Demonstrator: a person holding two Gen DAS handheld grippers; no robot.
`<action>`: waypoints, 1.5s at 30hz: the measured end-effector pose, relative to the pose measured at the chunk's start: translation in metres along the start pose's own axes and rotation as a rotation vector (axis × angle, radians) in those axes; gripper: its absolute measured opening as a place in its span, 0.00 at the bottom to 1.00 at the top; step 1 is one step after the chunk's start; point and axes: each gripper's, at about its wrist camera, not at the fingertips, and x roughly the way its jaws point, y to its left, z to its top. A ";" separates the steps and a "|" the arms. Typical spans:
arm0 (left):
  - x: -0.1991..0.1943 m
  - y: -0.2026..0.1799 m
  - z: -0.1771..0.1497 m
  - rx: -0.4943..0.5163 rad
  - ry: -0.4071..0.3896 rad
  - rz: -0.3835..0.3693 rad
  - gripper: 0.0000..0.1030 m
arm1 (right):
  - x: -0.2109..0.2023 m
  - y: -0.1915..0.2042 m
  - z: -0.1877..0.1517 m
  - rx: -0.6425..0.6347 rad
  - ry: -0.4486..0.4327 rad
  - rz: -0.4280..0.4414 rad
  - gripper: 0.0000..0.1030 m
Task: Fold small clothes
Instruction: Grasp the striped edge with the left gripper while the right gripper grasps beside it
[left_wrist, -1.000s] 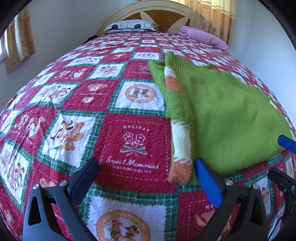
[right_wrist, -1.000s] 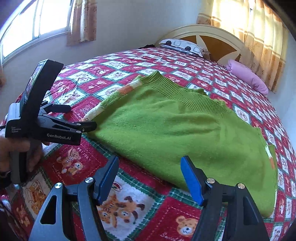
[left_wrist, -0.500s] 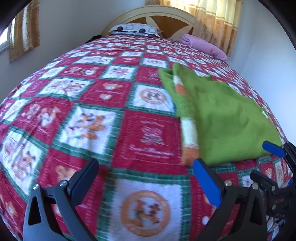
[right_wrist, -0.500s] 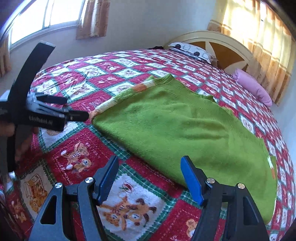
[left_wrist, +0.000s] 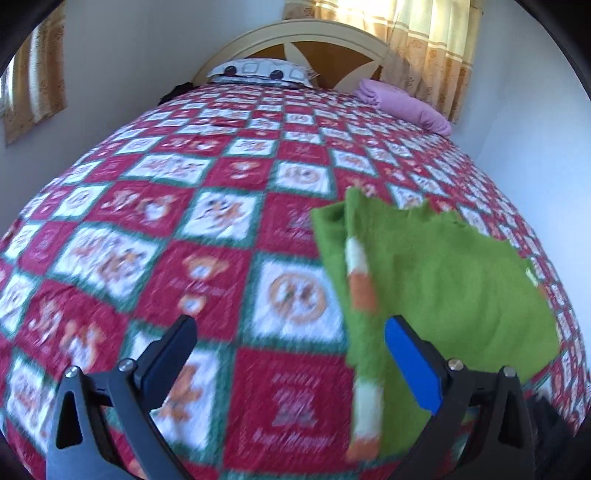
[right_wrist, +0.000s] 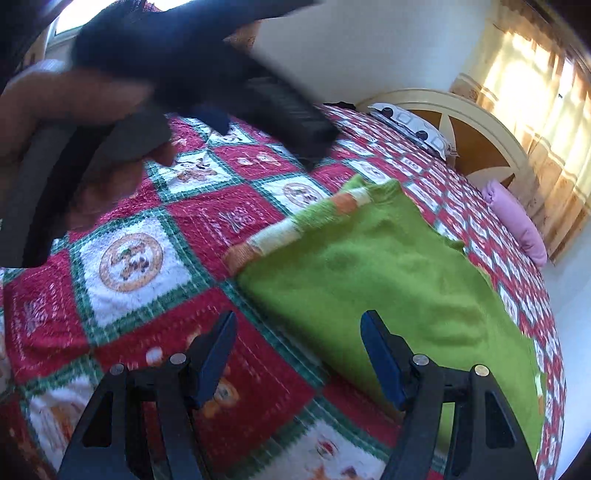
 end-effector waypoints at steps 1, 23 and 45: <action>0.007 -0.002 0.005 -0.006 0.007 -0.014 1.00 | 0.002 0.002 0.001 -0.005 -0.001 -0.007 0.68; 0.095 -0.041 0.034 0.058 0.115 -0.051 0.84 | 0.022 0.002 0.015 0.032 -0.049 -0.040 0.67; 0.100 -0.025 0.047 0.012 0.170 -0.249 0.21 | 0.030 0.006 0.014 0.013 -0.044 -0.029 0.33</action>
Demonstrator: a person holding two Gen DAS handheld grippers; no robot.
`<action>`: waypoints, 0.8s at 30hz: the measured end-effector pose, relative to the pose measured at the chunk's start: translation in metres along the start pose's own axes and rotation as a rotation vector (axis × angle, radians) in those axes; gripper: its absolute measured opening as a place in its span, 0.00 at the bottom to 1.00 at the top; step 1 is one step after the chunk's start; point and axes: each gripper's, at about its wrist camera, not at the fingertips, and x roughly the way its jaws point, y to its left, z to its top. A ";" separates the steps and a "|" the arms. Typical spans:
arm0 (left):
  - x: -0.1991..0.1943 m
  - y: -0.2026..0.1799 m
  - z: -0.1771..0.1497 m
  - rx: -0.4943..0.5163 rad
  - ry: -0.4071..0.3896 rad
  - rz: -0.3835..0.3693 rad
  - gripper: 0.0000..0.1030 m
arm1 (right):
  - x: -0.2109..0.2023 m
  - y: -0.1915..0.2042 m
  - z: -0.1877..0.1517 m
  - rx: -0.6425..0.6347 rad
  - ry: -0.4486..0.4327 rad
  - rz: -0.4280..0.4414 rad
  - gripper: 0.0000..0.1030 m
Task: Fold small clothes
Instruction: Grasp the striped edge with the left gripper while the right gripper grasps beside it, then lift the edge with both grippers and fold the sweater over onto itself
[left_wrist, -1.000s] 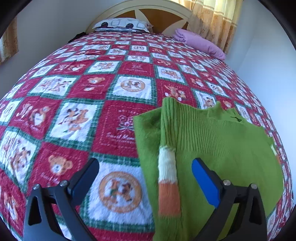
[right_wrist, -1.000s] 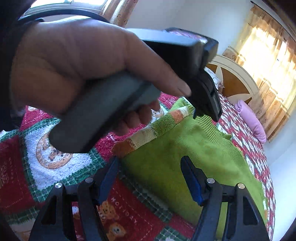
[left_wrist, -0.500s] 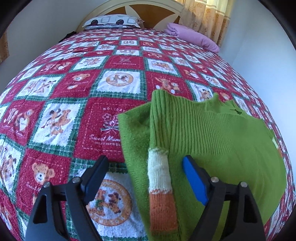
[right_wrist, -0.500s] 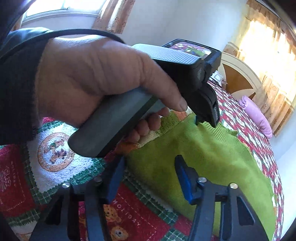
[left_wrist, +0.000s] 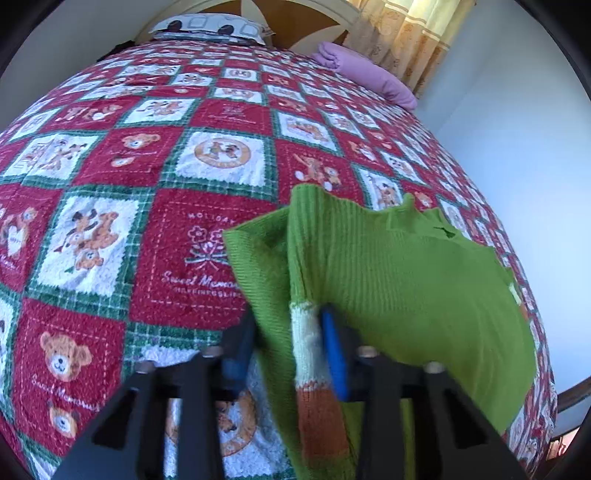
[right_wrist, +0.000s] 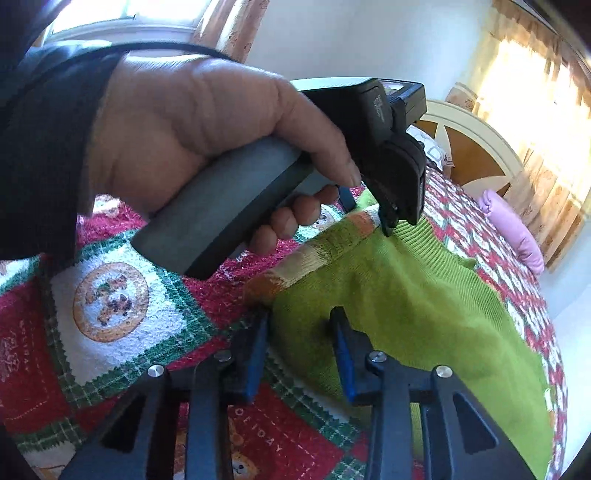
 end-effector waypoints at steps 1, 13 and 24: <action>-0.001 0.000 0.000 -0.002 0.005 -0.018 0.17 | -0.001 -0.002 0.000 0.010 -0.005 0.006 0.18; -0.021 0.001 0.012 -0.149 0.032 -0.097 0.14 | -0.028 -0.061 0.000 0.290 -0.060 0.158 0.09; -0.058 -0.058 0.032 -0.129 -0.028 -0.127 0.14 | -0.070 -0.127 -0.029 0.541 -0.144 0.224 0.08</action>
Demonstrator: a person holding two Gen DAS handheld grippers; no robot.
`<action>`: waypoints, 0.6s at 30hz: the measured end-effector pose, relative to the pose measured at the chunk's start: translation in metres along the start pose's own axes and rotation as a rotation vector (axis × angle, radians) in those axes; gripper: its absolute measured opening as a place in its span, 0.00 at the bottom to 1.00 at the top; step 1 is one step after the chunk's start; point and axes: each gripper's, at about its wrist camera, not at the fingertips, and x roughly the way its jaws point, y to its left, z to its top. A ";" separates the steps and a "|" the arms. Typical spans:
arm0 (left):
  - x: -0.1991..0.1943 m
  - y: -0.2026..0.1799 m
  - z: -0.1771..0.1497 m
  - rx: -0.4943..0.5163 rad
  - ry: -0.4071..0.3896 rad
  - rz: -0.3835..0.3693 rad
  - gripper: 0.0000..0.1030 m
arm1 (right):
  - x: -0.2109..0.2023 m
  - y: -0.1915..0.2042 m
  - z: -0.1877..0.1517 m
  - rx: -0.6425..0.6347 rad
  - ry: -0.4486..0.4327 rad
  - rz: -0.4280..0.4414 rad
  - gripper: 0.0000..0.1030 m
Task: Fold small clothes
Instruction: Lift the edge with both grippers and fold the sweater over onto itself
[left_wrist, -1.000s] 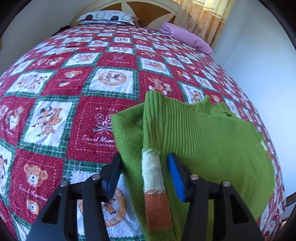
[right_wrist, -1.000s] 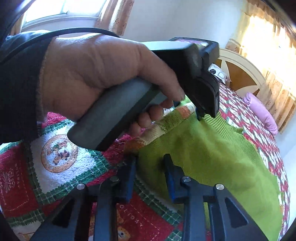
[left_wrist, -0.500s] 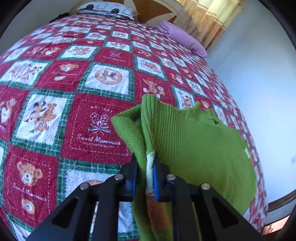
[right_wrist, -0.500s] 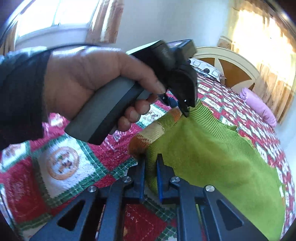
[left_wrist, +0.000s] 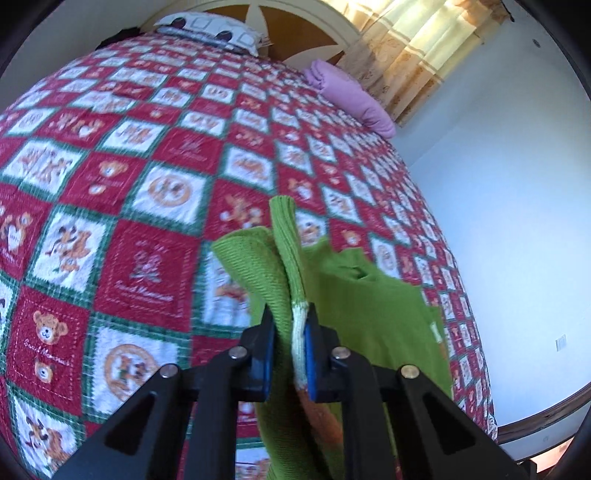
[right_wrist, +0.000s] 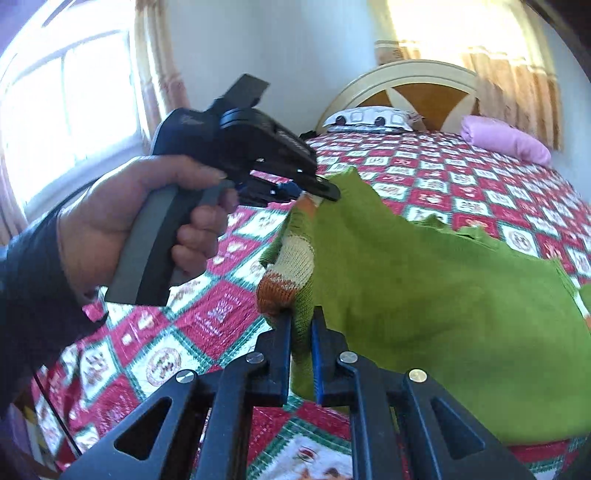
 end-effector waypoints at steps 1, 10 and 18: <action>-0.001 -0.007 0.001 0.007 -0.004 -0.004 0.14 | -0.005 -0.006 0.001 0.017 -0.010 0.003 0.08; 0.000 -0.066 0.004 0.090 -0.015 -0.022 0.14 | -0.050 -0.039 -0.001 0.098 -0.082 0.005 0.08; 0.018 -0.118 -0.002 0.161 0.004 -0.050 0.13 | -0.079 -0.078 -0.010 0.172 -0.104 -0.010 0.08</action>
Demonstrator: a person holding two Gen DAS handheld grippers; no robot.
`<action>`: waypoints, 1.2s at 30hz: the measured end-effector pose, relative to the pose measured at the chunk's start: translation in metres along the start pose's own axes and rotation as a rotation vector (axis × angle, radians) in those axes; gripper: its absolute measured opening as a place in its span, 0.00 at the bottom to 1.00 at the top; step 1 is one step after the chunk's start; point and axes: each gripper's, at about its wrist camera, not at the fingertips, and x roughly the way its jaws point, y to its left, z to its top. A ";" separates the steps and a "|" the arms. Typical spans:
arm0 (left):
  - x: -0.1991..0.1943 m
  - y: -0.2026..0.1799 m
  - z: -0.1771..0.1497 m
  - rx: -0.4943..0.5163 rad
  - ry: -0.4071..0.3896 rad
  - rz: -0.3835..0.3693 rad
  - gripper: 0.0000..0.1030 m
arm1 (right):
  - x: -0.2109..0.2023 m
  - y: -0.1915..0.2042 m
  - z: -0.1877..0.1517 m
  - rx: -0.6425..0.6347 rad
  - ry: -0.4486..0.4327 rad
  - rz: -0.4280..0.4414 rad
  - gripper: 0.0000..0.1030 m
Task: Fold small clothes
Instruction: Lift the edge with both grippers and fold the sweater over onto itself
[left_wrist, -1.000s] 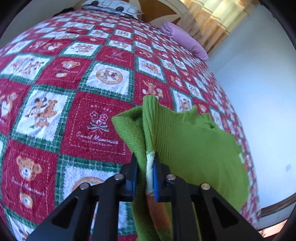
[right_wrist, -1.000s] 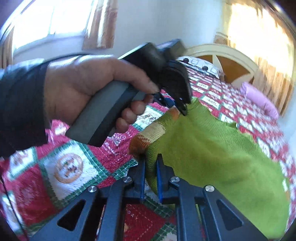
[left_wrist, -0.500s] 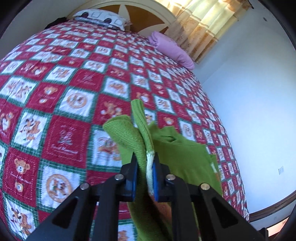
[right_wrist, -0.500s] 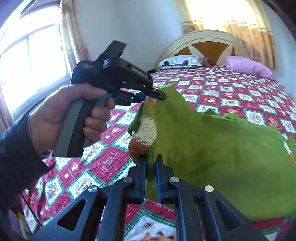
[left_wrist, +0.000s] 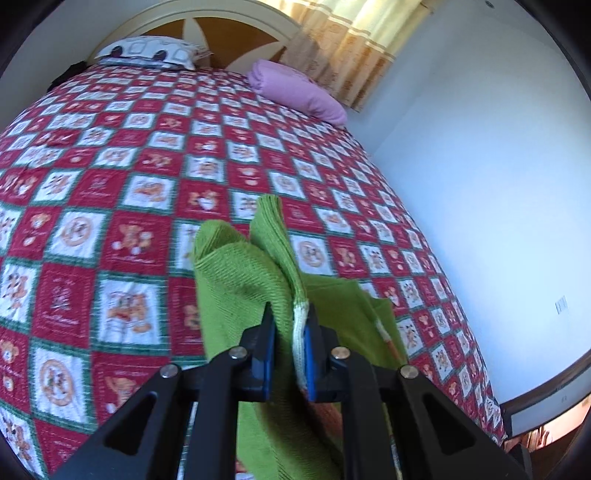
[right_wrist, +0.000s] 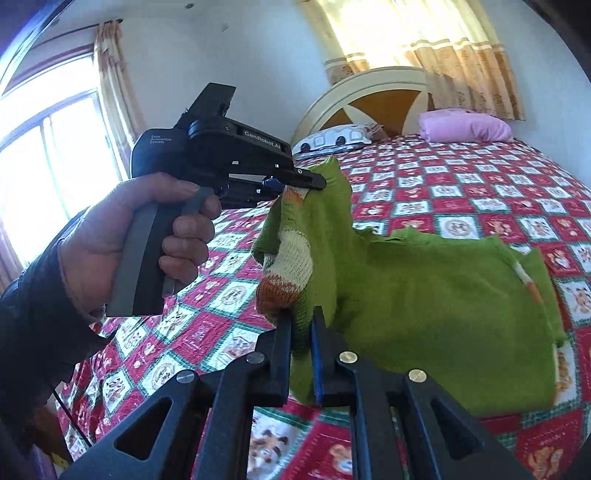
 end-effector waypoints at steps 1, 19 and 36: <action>0.003 -0.008 0.001 0.010 0.003 -0.012 0.13 | -0.004 -0.006 0.000 0.016 -0.004 -0.001 0.08; 0.076 -0.092 -0.003 0.093 0.101 -0.090 0.13 | -0.051 -0.092 -0.003 0.187 -0.005 -0.063 0.08; 0.141 -0.148 -0.045 0.259 0.121 -0.073 0.42 | -0.062 -0.184 -0.053 0.434 0.035 -0.189 0.09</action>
